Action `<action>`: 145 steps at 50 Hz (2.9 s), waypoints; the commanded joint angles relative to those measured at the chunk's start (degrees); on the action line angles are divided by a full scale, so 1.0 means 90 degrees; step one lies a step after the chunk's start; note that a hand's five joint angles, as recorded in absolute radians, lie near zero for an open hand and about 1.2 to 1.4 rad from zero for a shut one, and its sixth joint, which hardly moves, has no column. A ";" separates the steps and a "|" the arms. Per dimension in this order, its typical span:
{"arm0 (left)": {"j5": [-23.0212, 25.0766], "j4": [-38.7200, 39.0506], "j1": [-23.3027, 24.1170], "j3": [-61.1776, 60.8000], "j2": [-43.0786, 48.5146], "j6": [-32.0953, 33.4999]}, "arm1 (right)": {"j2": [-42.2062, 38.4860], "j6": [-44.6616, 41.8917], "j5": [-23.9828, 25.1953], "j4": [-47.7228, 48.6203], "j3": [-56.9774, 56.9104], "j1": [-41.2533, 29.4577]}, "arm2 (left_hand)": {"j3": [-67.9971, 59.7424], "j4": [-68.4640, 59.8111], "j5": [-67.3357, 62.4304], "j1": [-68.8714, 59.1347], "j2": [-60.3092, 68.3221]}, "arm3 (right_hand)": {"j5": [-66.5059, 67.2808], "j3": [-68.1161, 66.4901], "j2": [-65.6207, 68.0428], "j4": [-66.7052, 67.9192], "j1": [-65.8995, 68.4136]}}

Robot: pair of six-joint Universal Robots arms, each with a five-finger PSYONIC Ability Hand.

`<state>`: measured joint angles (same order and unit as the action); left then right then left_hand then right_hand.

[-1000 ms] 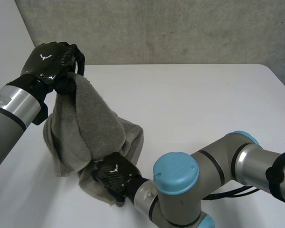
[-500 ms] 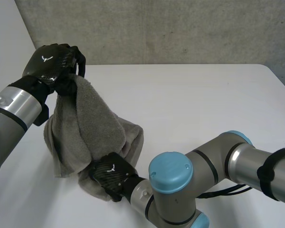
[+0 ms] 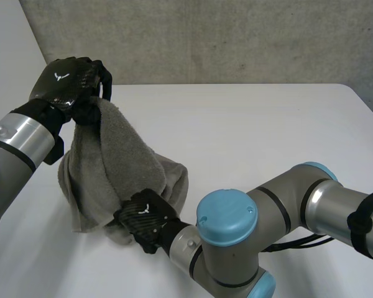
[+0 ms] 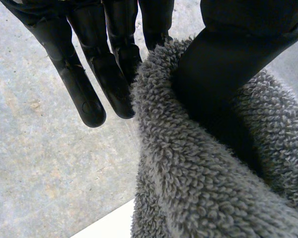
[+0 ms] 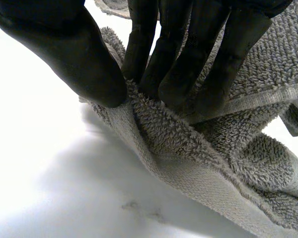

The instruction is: Fold the towel.

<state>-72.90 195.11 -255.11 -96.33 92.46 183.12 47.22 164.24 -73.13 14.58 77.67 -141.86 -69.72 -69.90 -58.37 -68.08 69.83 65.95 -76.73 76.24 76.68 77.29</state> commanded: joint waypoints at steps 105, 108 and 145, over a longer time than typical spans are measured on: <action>-0.0845 -0.1864 0.1167 0.2158 0.4149 0.2014 | 0.2508 -0.1833 0.0860 -0.1229 0.1693 0.4952 | 0.4407 0.4426 0.4256 0.4224 -0.4419 | 0.0450 -0.0364 0.0418 0.0369 0.0301; -0.0846 -0.1874 0.1167 0.2217 0.4238 0.2192 | 0.2508 -0.1843 0.0870 -0.1229 0.1683 0.4952 | 0.4276 0.4295 0.4125 0.4093 -0.4288 | 0.0450 -0.0364 0.0418 0.0369 0.0301; -0.2693 -0.0634 0.0865 0.2593 0.2910 0.0346 | 0.1562 0.0003 0.0457 -0.0542 -0.1286 0.4122 | -0.1142 -0.1122 -0.1293 -0.1324 0.1130 | 0.0450 -0.0364 0.0418 0.0369 0.0301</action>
<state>-103.13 189.01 -246.80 -55.78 121.68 189.33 63.54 165.99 -75.63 22.85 64.78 -104.97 -69.69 -69.75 -57.90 -67.84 69.58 66.46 -76.73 76.30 76.68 77.38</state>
